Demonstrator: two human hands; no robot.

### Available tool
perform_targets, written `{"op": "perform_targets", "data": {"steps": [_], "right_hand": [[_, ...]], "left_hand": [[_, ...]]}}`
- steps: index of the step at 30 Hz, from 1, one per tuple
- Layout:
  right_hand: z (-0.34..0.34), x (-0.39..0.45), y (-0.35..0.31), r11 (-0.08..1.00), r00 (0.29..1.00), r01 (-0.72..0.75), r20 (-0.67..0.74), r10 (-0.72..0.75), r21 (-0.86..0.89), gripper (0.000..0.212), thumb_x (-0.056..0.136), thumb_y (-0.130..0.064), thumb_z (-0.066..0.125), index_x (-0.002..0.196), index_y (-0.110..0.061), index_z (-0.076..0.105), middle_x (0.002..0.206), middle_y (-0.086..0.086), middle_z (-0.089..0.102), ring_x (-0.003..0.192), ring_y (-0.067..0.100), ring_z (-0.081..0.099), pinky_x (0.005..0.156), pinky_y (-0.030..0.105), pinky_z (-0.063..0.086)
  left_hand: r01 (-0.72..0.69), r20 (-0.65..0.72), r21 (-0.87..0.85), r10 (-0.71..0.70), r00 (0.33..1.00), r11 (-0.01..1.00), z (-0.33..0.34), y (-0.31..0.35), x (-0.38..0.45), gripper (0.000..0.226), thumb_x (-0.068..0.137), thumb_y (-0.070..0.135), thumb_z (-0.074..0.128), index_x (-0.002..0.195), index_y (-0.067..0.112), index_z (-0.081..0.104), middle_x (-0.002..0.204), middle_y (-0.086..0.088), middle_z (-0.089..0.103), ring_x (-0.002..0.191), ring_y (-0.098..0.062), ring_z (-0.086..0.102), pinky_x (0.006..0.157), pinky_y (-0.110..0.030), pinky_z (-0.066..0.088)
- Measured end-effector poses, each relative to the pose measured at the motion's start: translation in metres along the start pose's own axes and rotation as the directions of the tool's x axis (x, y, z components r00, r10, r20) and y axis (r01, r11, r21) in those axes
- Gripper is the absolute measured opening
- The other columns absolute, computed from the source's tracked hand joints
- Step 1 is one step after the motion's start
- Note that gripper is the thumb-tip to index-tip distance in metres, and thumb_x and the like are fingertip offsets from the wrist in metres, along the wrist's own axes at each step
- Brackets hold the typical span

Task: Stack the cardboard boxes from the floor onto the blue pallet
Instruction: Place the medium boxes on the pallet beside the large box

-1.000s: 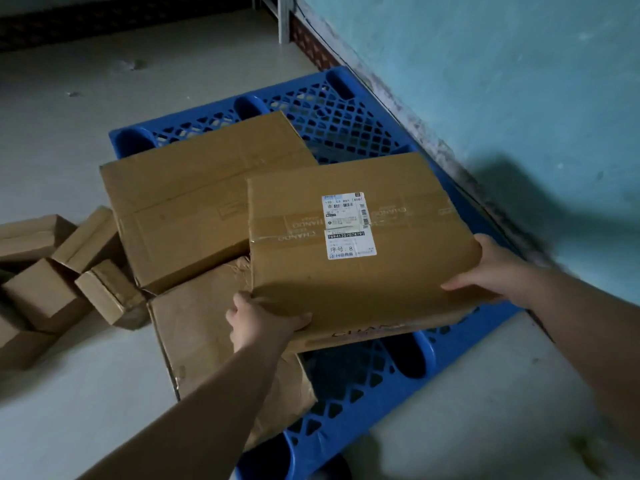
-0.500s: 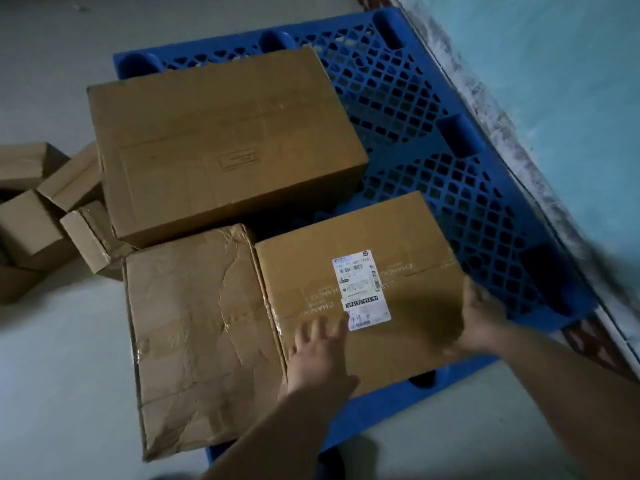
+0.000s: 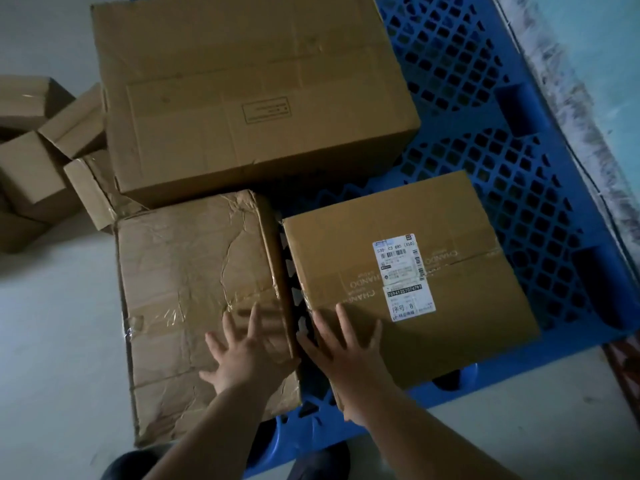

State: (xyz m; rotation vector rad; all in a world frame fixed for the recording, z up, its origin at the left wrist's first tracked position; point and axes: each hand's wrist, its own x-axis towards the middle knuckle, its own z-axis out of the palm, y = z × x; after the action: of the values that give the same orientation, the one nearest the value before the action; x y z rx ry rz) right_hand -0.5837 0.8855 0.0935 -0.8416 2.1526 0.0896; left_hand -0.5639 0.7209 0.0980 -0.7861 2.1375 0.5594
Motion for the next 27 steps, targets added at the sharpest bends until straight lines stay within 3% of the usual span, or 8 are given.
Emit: {"op": "perform_targets", "data": {"steps": [5,9,12,16,19,21,24,27], "right_hand": [[0.004,0.009,-0.014,0.999,1.0,-0.022,0.009,0.022,-0.045,0.129,0.075,-0.021,0.071,0.122,-0.034,-0.049,0.123,-0.001,-0.061,0.112,0.033,-0.055,0.081,0.075,-0.026],[-0.012,0.027,-0.023,0.998,0.992,-0.057,-0.116,0.057,0.001,0.124,0.078,-0.011,0.066,0.125,-0.027,-0.048,0.129,0.002,-0.058,0.133,0.033,-0.035,0.102,0.067,-0.011],[-0.035,0.056,-0.026,0.997,0.994,-0.073,-0.084,0.071,-0.027,0.127,0.078,-0.011,0.066,0.114,-0.026,-0.055,0.129,0.006,-0.056,0.124,0.033,-0.043,0.103,0.069,-0.005],[-0.05,0.069,-0.016,0.993,0.991,-0.112,-0.072,0.11,-0.03,0.132,0.072,-0.018,0.074,0.119,-0.027,-0.05,0.132,0.005,-0.051,0.122,0.029,-0.045,0.106,0.065,-0.004],[-0.058,0.068,-0.008,1.0,0.998,-0.019,-0.065,0.021,0.024,0.131,0.072,-0.038,0.075,0.122,-0.033,-0.046,0.136,-0.001,-0.049,0.112,0.021,-0.056,0.106,0.054,-0.013],[-0.065,0.066,0.005,0.994,0.981,0.039,-0.193,-0.019,0.098,0.123,0.073,-0.056,0.067,0.127,-0.038,-0.042,0.141,-0.009,-0.042,0.121,0.018,-0.05,0.103,0.042,-0.013],[-0.073,0.057,0.052,0.96,0.868,-0.171,-0.428,0.254,0.222,0.106,0.073,-0.066,0.055,0.142,-0.035,-0.019,0.153,-0.008,-0.019,0.143,0.025,-0.009,0.113,0.045,-0.002],[-0.071,0.036,0.121,0.675,0.624,-0.572,-0.287,0.727,0.466,0.112,0.067,-0.07,0.061,0.147,-0.029,-0.004,0.157,0.002,-0.008,0.143,0.029,-0.004,0.113,0.055,0.011]], "left_hand": [[-0.152,0.075,0.152,0.142,0.987,0.977,-0.007,-0.023,0.017,0.113,0.066,0.056,0.07,0.14,0.046,-0.015,0.154,-0.001,-0.021,0.14,-0.035,-0.017,0.107,-0.064,0.014],[-0.202,0.125,0.206,0.179,0.976,0.957,-0.003,-0.03,0.022,0.116,0.067,0.054,0.07,0.138,0.045,-0.021,0.152,-0.003,-0.029,0.139,-0.034,-0.023,0.111,-0.058,0.006],[-0.239,0.127,0.201,0.216,0.968,0.95,-0.003,-0.032,0.025,0.115,0.068,0.052,0.07,0.139,0.043,-0.021,0.151,-0.005,-0.029,0.138,-0.033,-0.025,0.113,-0.055,0.005],[-0.27,0.11,0.255,0.25,0.962,0.929,-0.005,-0.036,0.023,0.111,0.071,0.052,0.067,0.139,0.043,-0.021,0.152,-0.006,-0.028,0.139,-0.032,-0.023,0.113,-0.055,0.005],[-0.275,0.025,0.277,0.28,0.96,0.92,-0.004,-0.036,0.02,0.103,0.073,0.058,0.061,0.142,0.041,-0.014,0.155,-0.005,-0.017,0.142,-0.031,-0.013,0.115,-0.053,0.008],[-0.315,-0.097,0.213,0.34,0.935,0.925,-0.004,-0.029,0.02,0.096,0.072,0.062,0.057,0.143,0.04,-0.004,0.155,-0.003,0.0,0.142,-0.029,-0.001,0.116,-0.049,0.012],[-0.415,-0.192,0.119,0.431,0.882,0.902,-0.002,-0.003,0.017,0.094,0.071,0.063,0.056,0.143,0.038,0.002,0.147,-0.001,0.021,0.136,-0.025,0.017,0.11,-0.042,0.024],[-0.435,-0.174,0.0,0.429,0.887,0.9,0.004,0.033,0.013,0.101,0.067,0.059,0.062,0.142,0.035,-0.002,0.139,0.001,0.031,0.127,-0.021,0.03,0.105,-0.037,0.031]]}}
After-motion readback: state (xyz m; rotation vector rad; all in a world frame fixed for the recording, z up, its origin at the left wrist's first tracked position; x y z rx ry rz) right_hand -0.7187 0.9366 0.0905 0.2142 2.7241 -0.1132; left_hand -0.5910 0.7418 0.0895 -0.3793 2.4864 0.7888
